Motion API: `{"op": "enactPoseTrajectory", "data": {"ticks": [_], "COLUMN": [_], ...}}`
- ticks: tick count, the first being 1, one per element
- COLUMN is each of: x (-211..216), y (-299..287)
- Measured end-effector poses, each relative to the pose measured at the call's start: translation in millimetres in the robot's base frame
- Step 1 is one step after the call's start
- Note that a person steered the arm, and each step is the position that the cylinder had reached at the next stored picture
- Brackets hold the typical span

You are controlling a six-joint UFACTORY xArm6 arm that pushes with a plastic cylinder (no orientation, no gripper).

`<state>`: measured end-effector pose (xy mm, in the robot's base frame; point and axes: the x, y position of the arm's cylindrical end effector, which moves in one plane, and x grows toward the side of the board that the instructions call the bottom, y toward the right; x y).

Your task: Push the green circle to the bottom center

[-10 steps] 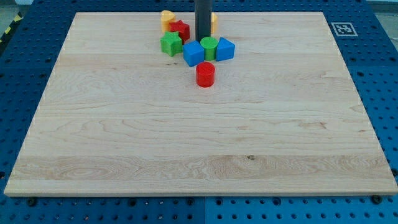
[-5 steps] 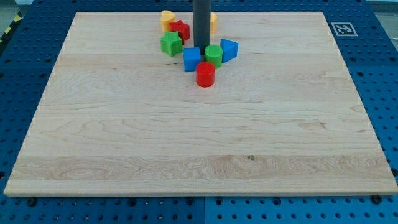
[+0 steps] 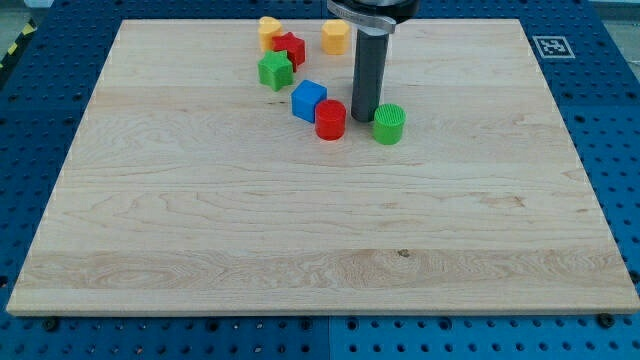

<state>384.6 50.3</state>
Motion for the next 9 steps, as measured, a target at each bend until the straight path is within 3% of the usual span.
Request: {"op": "enactPoseTrajectory", "data": {"ticks": [3, 8, 9], "x": [14, 26, 16], "y": [43, 47, 23]}}
